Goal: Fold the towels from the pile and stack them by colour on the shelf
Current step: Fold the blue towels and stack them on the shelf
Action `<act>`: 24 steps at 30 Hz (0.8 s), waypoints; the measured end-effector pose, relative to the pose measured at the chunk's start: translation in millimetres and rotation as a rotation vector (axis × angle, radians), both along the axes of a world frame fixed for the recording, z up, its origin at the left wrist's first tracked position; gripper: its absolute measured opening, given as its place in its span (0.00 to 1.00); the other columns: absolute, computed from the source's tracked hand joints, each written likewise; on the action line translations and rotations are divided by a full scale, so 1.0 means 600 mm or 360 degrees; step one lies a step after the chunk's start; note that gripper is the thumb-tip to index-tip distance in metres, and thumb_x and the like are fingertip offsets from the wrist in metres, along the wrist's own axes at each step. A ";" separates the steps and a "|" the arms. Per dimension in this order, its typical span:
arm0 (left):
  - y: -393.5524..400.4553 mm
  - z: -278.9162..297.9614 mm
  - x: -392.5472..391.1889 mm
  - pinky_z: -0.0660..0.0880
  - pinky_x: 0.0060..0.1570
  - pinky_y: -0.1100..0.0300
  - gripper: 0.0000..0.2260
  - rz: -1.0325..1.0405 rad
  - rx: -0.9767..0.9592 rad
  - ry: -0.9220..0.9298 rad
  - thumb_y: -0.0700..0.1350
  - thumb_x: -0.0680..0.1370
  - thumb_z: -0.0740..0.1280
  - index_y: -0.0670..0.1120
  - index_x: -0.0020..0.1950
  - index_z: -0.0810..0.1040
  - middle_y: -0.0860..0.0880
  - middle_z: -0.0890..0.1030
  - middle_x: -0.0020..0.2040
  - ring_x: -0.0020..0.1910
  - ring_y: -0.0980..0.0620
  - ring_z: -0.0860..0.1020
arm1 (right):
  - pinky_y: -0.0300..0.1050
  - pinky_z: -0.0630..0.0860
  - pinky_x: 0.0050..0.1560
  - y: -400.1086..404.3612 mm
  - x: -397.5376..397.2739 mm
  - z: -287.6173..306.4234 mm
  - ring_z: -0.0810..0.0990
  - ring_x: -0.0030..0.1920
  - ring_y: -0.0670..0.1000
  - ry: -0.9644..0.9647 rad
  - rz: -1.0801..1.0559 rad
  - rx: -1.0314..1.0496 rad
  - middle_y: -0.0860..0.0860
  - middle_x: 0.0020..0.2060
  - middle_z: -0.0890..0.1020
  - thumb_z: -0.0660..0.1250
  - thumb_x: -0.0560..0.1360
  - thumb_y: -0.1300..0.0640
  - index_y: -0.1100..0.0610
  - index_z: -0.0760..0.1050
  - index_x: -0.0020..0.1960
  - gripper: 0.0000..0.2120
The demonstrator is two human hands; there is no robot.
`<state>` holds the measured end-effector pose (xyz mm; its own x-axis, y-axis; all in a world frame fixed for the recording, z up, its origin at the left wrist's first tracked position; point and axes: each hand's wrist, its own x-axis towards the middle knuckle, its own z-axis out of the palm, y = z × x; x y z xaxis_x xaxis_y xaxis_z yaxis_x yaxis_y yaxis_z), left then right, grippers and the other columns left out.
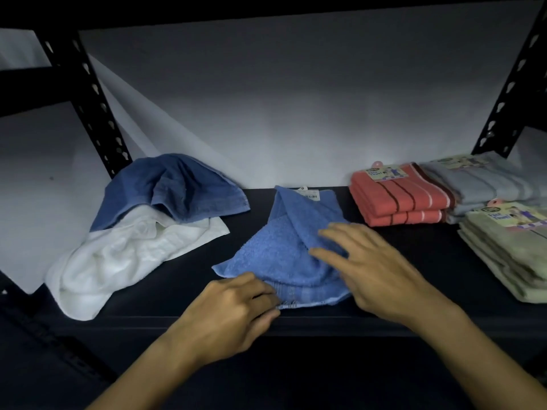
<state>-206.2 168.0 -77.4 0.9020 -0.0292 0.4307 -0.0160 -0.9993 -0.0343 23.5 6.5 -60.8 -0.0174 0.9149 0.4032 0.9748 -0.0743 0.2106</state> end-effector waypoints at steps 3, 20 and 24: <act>-0.002 0.005 -0.002 0.77 0.35 0.63 0.10 0.0012 0.0004 0.0049 0.53 0.80 0.64 0.53 0.51 0.84 0.59 0.82 0.49 0.45 0.59 0.79 | 0.44 0.67 0.60 0.032 0.014 -0.010 0.78 0.49 0.51 -0.0084 0.0231 -0.0150 0.47 0.46 0.80 0.75 0.63 0.60 0.50 0.81 0.52 0.18; -0.011 -0.007 -0.005 0.78 0.38 0.64 0.10 0.0076 -0.0057 0.0052 0.51 0.80 0.64 0.51 0.54 0.84 0.57 0.82 0.51 0.46 0.58 0.79 | 0.48 0.69 0.62 -0.022 0.092 0.067 0.71 0.60 0.46 0.0809 -0.0367 -0.0209 0.42 0.55 0.75 0.62 0.76 0.68 0.41 0.76 0.52 0.21; -0.003 0.003 -0.012 0.77 0.42 0.68 0.12 0.0046 -0.0153 0.0079 0.56 0.79 0.66 0.52 0.54 0.84 0.58 0.81 0.53 0.53 0.60 0.78 | 0.46 0.71 0.63 -0.018 0.019 0.048 0.71 0.61 0.45 0.0681 0.0001 0.0074 0.43 0.58 0.75 0.66 0.74 0.64 0.50 0.78 0.61 0.18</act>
